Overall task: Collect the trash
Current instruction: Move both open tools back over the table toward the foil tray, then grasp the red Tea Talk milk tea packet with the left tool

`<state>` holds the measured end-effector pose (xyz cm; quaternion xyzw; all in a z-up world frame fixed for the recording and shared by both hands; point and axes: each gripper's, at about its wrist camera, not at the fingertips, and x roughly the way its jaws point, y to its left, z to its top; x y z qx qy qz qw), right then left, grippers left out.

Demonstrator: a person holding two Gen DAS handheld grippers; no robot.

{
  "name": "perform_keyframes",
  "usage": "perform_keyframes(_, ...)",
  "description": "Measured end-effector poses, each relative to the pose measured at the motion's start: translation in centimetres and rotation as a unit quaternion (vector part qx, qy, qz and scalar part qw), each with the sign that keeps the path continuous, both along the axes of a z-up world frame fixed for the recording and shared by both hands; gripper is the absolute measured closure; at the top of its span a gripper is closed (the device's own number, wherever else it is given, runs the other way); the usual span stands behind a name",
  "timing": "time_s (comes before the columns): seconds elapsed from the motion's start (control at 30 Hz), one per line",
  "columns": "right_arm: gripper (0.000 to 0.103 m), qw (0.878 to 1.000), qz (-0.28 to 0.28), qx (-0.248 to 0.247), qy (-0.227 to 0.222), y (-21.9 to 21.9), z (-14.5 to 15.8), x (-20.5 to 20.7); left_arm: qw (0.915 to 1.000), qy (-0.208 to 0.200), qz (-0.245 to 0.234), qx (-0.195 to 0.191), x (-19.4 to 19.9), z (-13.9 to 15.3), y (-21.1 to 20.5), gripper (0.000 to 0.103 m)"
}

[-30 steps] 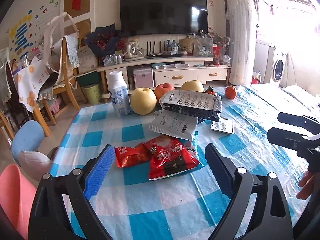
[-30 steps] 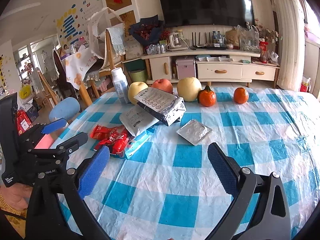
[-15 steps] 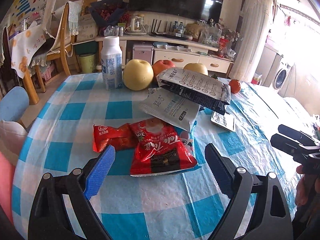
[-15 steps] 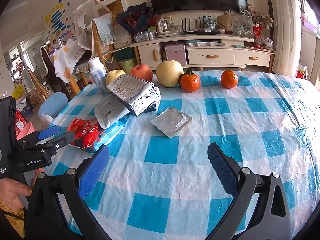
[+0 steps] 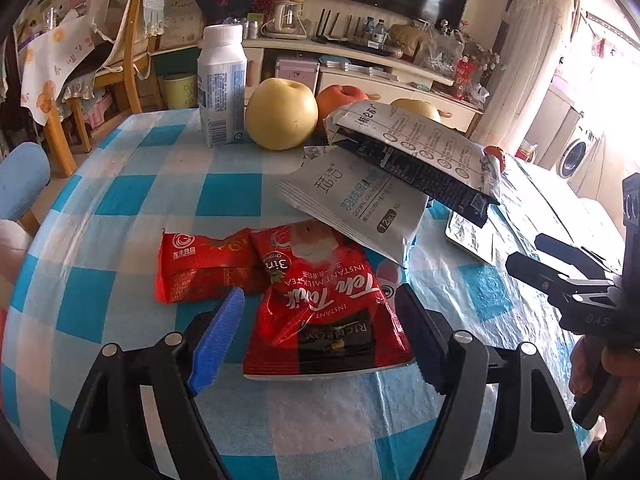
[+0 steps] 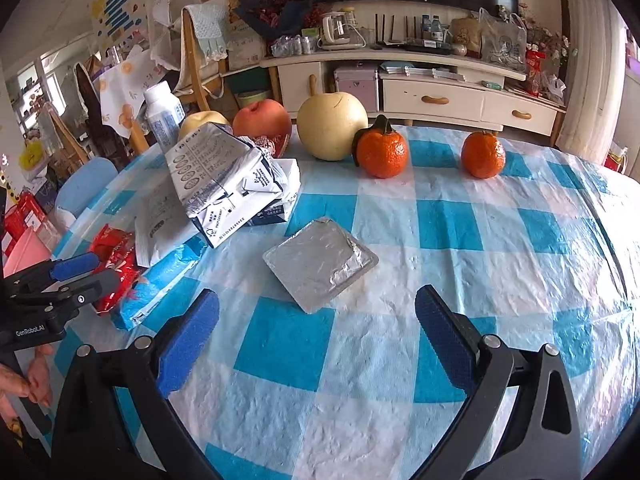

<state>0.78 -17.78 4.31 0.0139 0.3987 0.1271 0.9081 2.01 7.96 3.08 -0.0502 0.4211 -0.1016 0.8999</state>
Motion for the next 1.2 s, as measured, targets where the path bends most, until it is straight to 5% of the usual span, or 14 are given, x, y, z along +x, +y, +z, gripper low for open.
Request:
perform_keyframes(0.73,0.004,0.996,0.048,-0.069,0.035,1.7,-2.7,4.8,0.9989,0.025,0.007,-0.038,0.8,-1.1,0.4,0.034)
perform_keyframes(0.9,0.023,0.995,0.059,-0.069,0.037,1.7,-2.8,4.9,0.9989,0.023,0.006,-0.039,0.6,-1.0,0.6,0.034)
perform_keyframes(1.2,0.031,0.994,0.070,-0.070,0.035,1.5,-2.7,4.2,0.9988,0.016,0.007,-0.047,-0.1,-0.4,1.9,0.035)
